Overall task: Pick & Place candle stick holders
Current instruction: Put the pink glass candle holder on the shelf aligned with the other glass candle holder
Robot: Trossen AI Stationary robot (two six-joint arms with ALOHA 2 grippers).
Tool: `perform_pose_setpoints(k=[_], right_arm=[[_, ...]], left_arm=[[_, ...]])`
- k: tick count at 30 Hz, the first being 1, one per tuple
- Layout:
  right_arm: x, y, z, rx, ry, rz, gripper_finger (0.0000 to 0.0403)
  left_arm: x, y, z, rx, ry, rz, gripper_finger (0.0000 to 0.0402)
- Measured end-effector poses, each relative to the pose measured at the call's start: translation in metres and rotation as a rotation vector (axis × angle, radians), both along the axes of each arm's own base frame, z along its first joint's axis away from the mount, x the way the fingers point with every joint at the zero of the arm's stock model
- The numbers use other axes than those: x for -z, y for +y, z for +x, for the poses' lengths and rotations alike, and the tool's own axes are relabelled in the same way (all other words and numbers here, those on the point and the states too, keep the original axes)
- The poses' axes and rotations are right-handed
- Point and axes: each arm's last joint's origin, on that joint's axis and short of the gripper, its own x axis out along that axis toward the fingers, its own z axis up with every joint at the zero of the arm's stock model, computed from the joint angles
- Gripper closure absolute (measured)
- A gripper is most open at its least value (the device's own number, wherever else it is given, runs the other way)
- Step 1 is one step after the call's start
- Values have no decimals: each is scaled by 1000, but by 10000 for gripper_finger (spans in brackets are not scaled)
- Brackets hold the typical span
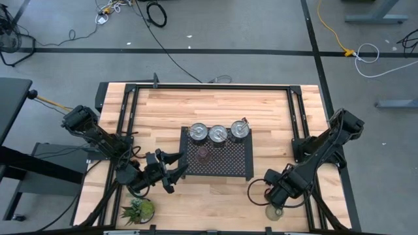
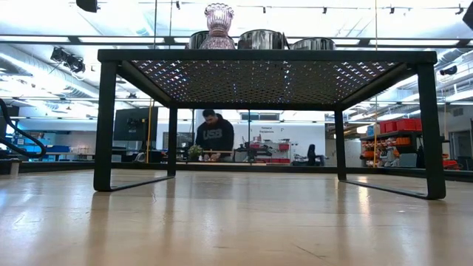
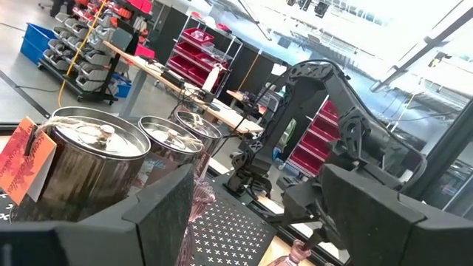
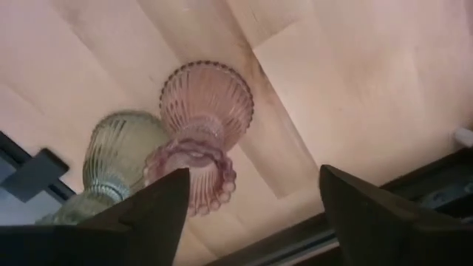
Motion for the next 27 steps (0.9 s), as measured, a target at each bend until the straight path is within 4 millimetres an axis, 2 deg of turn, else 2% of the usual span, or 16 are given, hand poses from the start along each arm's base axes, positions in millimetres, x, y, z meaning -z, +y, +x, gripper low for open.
perform_pose_setpoints(k=[4, 6, 9, 10, 16, 23, 27], right_arm=[[9, -2, -4, 18, 41, 13, 172], [13, -3, -6, 19, 62, 17, 235], [15, -2, -5, -27, 59, 42, 355], [14, -1, -5, -48, 52, 65, 374], [0, -8, -2, -41, 40, 141, 389], [-59, -36, -15, -3, -38, 117, 394], [-102, -49, -19, 40, -171, 177, 394]], left_arm=[[0, 0, 0, 0, 0, 0, 103], [0, 0, 0, 0, 0, 0, 103], [0, 0, 0, 0, 0, 0, 103], [0, 0, 0, 0, 0, 0, 103], [0, 0, 0, 0, 0, 0, 103], [0, 1, 1, -5, 1, 1, 104], [0, 2, 2, -12, 1, 2, 103]])
